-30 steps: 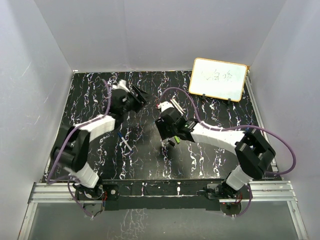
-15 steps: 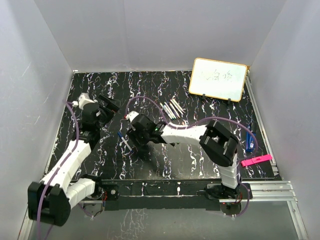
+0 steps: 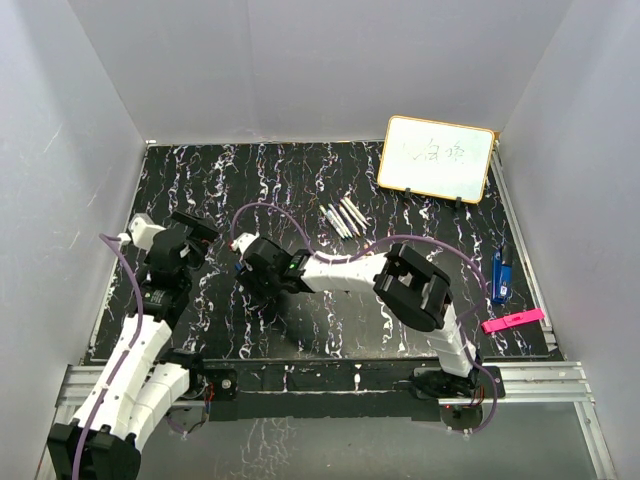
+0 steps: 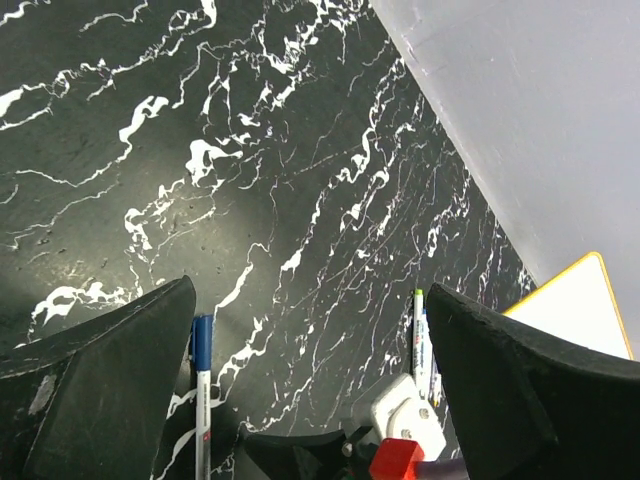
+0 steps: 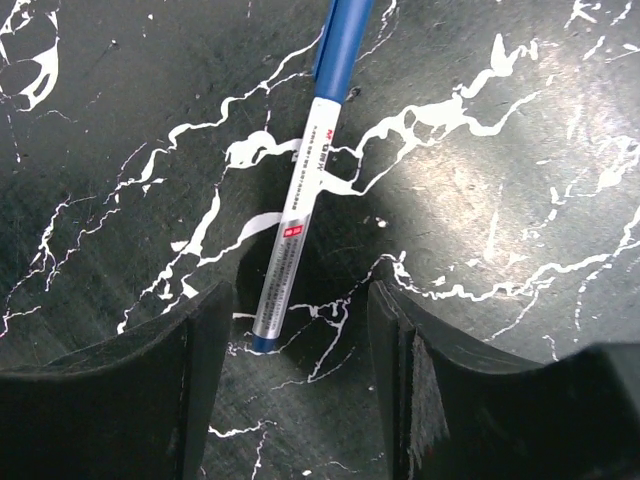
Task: Open the pen caps
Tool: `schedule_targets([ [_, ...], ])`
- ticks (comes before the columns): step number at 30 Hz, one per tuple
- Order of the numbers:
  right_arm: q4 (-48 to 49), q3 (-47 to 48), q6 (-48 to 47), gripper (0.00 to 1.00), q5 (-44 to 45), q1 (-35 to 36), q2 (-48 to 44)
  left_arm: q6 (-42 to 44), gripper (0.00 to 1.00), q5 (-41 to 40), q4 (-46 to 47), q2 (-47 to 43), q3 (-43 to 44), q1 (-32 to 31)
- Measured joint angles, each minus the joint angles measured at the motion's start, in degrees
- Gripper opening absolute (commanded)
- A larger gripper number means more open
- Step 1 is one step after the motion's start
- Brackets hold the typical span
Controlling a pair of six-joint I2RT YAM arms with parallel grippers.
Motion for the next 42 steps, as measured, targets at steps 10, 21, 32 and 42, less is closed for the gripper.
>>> schedule_targets([
  [10, -0.2, 2.6, -0.2, 0.32, 0.1, 1.4, 2.5, -0.2, 0.99, -2.3, -2.8, -1.8, 0.0, 0.1],
  [21, -0.6, 4.1, -0.1, 0.08, 3.3, 1.8, 3.7, -0.2, 0.99, -4.1, -4.6, -5.5, 0.0, 0.1],
  [32, -0.1, 0.5, 3.4, 0.02, 10.9, 1.2, 1.4, 3.1, 0.99, 1.1, -1.9, -0.2, 1.1, 0.2],
  [42, 1.5, -9.7, 4.8, 0.03, 12.0, -4.8, -14.2, 5.9, 0.93, 18.9, 9.9, 14.7, 1.7, 0.2],
])
